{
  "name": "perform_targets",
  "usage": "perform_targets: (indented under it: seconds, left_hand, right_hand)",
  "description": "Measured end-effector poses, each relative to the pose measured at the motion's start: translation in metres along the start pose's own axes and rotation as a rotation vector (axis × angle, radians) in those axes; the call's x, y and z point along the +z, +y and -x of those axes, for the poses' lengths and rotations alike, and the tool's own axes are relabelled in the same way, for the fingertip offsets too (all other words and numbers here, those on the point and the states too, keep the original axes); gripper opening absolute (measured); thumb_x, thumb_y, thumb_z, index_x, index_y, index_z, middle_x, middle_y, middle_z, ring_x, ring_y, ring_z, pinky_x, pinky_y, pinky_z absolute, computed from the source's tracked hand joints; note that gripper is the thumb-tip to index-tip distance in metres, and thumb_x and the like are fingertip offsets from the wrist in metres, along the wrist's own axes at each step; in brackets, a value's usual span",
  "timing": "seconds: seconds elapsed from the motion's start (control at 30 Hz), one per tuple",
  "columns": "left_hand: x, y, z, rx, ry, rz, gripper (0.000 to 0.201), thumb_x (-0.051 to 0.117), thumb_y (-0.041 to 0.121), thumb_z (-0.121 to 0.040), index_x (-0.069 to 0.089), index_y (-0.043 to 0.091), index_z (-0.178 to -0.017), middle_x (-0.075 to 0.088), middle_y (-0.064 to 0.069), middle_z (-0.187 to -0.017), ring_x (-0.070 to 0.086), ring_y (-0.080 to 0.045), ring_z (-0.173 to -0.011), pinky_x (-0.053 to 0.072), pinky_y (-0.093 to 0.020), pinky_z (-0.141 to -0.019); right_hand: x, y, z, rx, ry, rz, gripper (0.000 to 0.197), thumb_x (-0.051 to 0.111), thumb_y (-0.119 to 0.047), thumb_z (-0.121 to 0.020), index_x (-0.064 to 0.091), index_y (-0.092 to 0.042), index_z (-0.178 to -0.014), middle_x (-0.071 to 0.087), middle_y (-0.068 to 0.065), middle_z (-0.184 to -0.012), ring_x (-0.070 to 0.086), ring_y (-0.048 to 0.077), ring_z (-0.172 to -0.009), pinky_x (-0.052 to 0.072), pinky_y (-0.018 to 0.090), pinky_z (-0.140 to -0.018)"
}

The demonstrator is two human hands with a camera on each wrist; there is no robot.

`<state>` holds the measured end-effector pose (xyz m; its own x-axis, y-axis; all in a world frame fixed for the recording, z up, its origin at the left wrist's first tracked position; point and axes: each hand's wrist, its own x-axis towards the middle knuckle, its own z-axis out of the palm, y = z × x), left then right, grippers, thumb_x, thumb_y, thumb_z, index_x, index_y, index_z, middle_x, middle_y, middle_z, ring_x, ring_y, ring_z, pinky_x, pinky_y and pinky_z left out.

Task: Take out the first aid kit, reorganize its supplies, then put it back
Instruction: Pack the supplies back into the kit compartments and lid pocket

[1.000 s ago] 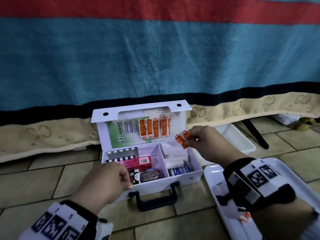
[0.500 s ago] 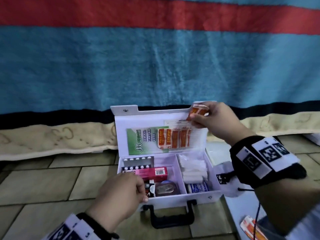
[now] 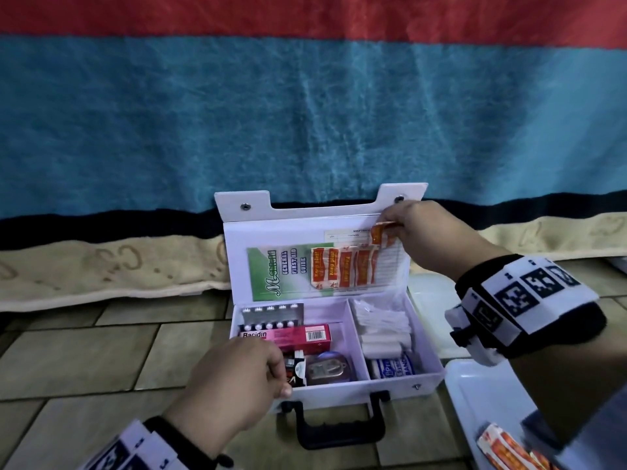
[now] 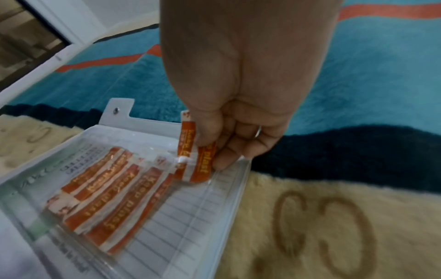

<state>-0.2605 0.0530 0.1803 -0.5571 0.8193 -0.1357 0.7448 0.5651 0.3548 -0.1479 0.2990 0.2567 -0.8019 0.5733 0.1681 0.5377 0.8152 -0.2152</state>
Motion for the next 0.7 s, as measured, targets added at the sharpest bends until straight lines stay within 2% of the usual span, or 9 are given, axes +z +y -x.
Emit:
perform_targets:
  seconds: [0.03, 0.07, 0.1, 0.2, 0.27, 0.37, 0.47, 0.6, 0.7]
  left_hand:
    - [0.0, 0.0, 0.0, -0.002, 0.005, -0.001, 0.019, 0.072, 0.041, -0.074, 0.059, 0.031, -0.064, 0.058, 0.029, -0.059, 0.05, 0.003, -0.063, 0.04, -0.017, -0.059]
    - [0.0, 0.0, 0.001, -0.007, 0.01, -0.004, 0.019, 0.072, 0.042, -0.073, 0.059, 0.031, -0.064, 0.059, 0.019, -0.06, 0.051, 0.001, -0.066, 0.041, -0.019, -0.061]
    - [0.0, 0.001, 0.001, -0.01, 0.017, -0.009, 0.02, 0.073, 0.042, -0.073, 0.059, 0.03, -0.064, 0.058, 0.016, -0.06, 0.052, 0.0, -0.067, 0.042, -0.019, -0.062]
    - [0.0, 0.0, 0.001, -0.006, 0.023, -0.01, 0.021, 0.073, 0.042, -0.073, 0.058, 0.03, -0.063, 0.058, 0.02, -0.057, 0.049, 0.002, -0.061, 0.035, -0.014, -0.053]
    - [0.0, 0.001, 0.002, -0.005, 0.025, -0.009, 0.022, 0.073, 0.042, -0.073, 0.058, 0.029, -0.063, 0.057, 0.015, -0.056, 0.048, 0.003, -0.059, 0.033, -0.014, -0.052]
    - [0.001, 0.001, 0.002, -0.004, 0.029, -0.007, 0.022, 0.073, 0.04, -0.074, 0.058, 0.028, -0.063, 0.056, 0.01, -0.058, 0.048, 0.001, -0.06, 0.033, -0.015, -0.053]
    - [0.001, 0.001, 0.003, -0.012, 0.023, -0.002, 0.019, 0.072, 0.04, -0.074, 0.059, 0.03, -0.065, 0.058, 0.014, -0.059, 0.05, 0.0, -0.063, 0.035, -0.015, -0.054]
    - [0.0, 0.001, 0.003, -0.026, 0.011, 0.009, 0.019, 0.073, 0.041, -0.073, 0.06, 0.03, -0.064, 0.057, 0.012, -0.061, 0.053, -0.004, -0.07, 0.039, -0.02, -0.06]
    - [0.0, 0.001, 0.002, -0.014, 0.01, 0.005, 0.02, 0.073, 0.04, -0.074, 0.06, 0.029, -0.064, 0.056, 0.011, -0.06, 0.05, -0.001, -0.065, 0.035, -0.018, -0.055]
  right_hand:
    - [-0.001, -0.001, 0.001, -0.012, -0.031, 0.006, 0.016, 0.051, -0.019, -0.092, 0.067, -0.02, -0.09, 0.065, 0.002, -0.094, 0.061, 0.026, -0.089, 0.05, 0.037, -0.081]
    - [-0.004, -0.003, 0.002, -0.021, -0.057, -0.005, 0.022, 0.048, -0.027, -0.095, 0.066, -0.017, -0.088, 0.063, 0.003, -0.094, 0.06, 0.025, -0.089, 0.049, 0.04, -0.083]
    - [-0.005, -0.003, 0.003, -0.031, -0.078, -0.01, 0.029, 0.044, -0.032, -0.097, 0.065, -0.014, -0.089, 0.062, 0.004, -0.096, 0.059, 0.024, -0.09, 0.047, 0.04, -0.085]
    - [-0.005, -0.008, 0.004, -0.063, -0.087, 0.002, 0.032, 0.041, -0.025, -0.099, 0.066, -0.005, -0.096, 0.058, 0.008, -0.109, 0.056, 0.023, -0.101, 0.04, 0.03, -0.094]
    - [-0.004, -0.008, 0.004, -0.075, -0.061, 0.03, 0.024, 0.045, -0.017, -0.096, 0.067, -0.006, -0.098, 0.061, 0.008, -0.111, 0.057, 0.024, -0.102, 0.041, 0.029, -0.092]
    - [-0.011, -0.008, 0.002, -0.008, -0.007, 0.053, 0.01, 0.057, -0.018, -0.087, 0.066, -0.022, -0.089, 0.065, 0.001, -0.092, 0.061, 0.025, -0.086, 0.051, 0.035, -0.074]
    - [-0.017, -0.01, 0.001, 0.008, 0.005, 0.198, 0.016, 0.058, -0.022, -0.085, 0.065, -0.033, -0.095, 0.065, 0.001, -0.1, 0.06, 0.029, -0.096, 0.044, 0.029, -0.069]
    - [-0.011, -0.006, 0.001, -0.04, 0.007, 0.246, 0.014, 0.059, -0.018, -0.087, 0.069, -0.022, -0.096, 0.059, -0.003, -0.113, 0.056, 0.024, -0.103, 0.041, 0.026, -0.073]
    - [-0.008, -0.004, 0.002, -0.05, -0.034, 0.262, 0.01, 0.061, -0.019, -0.086, 0.068, -0.019, -0.092, 0.059, -0.001, -0.113, 0.056, 0.024, -0.103, 0.04, 0.026, -0.074]
